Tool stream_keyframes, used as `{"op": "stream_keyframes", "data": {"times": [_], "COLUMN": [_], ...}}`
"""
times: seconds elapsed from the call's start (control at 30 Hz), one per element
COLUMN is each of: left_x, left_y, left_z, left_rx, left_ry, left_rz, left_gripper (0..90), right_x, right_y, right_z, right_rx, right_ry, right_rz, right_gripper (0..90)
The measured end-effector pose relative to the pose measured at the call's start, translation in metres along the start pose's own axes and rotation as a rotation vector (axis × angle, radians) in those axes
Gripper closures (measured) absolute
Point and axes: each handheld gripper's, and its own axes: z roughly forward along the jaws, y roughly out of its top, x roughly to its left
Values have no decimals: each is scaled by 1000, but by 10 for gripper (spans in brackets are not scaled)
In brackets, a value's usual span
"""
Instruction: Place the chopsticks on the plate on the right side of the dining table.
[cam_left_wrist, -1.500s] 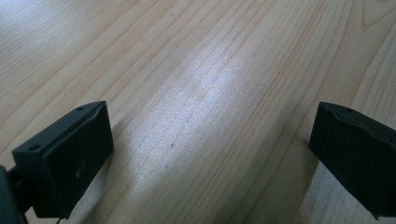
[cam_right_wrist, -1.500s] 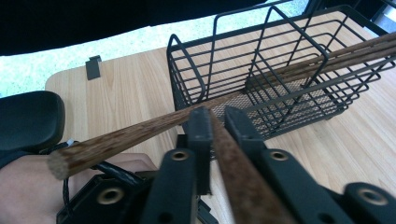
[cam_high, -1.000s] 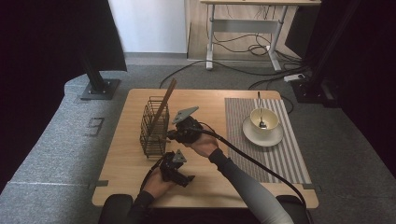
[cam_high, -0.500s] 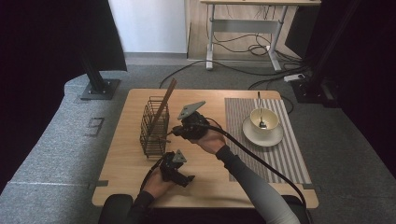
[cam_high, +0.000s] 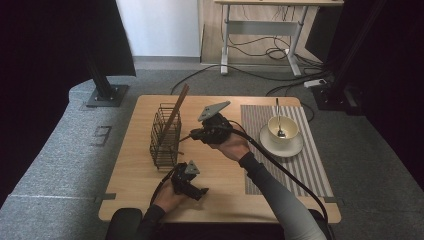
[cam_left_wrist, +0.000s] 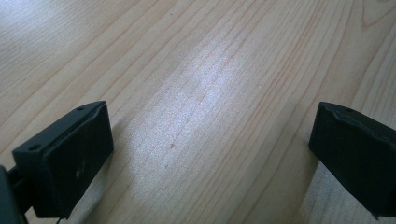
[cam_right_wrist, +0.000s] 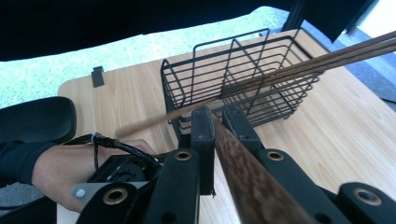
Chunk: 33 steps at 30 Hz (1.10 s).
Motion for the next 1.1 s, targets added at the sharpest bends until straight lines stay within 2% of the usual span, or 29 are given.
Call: {"op": "stream_keyframes", "data": {"times": [0.23, 0.53, 0.8, 1.1], "left_x": [0, 0, 0, 0], "left_y": [0, 0, 0, 0], "left_z": [0, 0, 0, 0], "left_rx": [-4, -3, -2, -2], "left_ry": [0, 0, 0, -4], "left_rz": [-2, -3, 0, 1], "left_gripper": [0, 0, 0, 0], "right_x": [-5, -14, -22, -27], "right_y": [3, 0, -19, -46], "right_z": [-16, -42, -56, -65], "right_rx": [-24, -48, -50, -55], "right_ry": [-16, -64, -90, -110], "right_rz": [10, 25, 51, 73], "right_gripper": [826, 826, 827, 827]}}
